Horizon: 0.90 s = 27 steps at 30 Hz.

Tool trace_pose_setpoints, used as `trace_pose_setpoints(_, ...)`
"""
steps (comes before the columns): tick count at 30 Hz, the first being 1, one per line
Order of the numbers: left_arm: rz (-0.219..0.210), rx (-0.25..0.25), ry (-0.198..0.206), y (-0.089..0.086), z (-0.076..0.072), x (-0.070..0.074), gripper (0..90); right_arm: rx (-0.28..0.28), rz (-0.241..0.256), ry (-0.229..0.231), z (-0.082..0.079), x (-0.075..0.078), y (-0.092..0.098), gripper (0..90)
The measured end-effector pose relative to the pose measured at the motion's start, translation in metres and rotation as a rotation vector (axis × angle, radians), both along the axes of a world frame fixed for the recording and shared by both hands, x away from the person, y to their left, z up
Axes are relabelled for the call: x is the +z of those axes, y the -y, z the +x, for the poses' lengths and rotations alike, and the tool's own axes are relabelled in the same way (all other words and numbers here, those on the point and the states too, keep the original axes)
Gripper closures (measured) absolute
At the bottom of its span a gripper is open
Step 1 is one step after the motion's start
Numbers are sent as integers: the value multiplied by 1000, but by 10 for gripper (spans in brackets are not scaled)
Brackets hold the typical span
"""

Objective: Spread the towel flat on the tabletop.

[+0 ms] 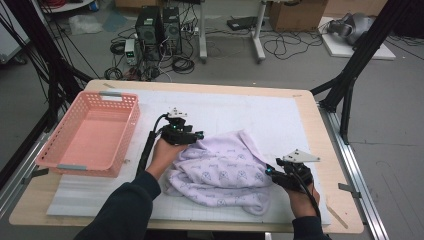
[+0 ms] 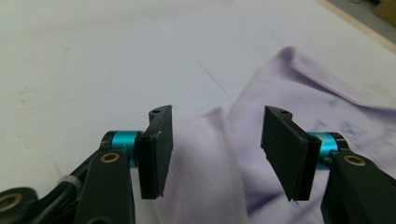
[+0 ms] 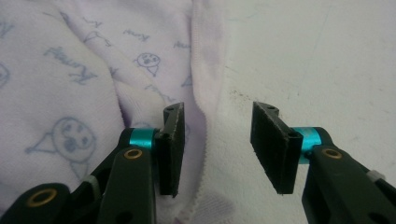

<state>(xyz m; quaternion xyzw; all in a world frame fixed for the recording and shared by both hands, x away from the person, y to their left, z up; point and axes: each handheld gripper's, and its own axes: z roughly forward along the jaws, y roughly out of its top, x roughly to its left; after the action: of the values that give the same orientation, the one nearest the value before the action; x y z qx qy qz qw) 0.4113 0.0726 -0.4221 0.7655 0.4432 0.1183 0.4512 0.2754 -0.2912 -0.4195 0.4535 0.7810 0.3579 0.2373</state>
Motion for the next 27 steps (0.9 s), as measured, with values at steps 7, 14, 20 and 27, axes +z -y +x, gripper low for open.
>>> trace_pose_setpoints(7,120,6,1,13,7,-17,581,-22,23,-1,-1,-2,5,520)
trace_pose_setpoints(14,-18,-27,50,-1,-1,-6,787,-19,25,2,-2,-3,5,519)
trace_pose_setpoints(20,-181,-10,98,-20,-11,10,771,-26,40,12,4,0,6,498)
trace_pose_setpoints(27,-341,58,144,-43,-20,19,754,-41,115,25,35,6,3,444)
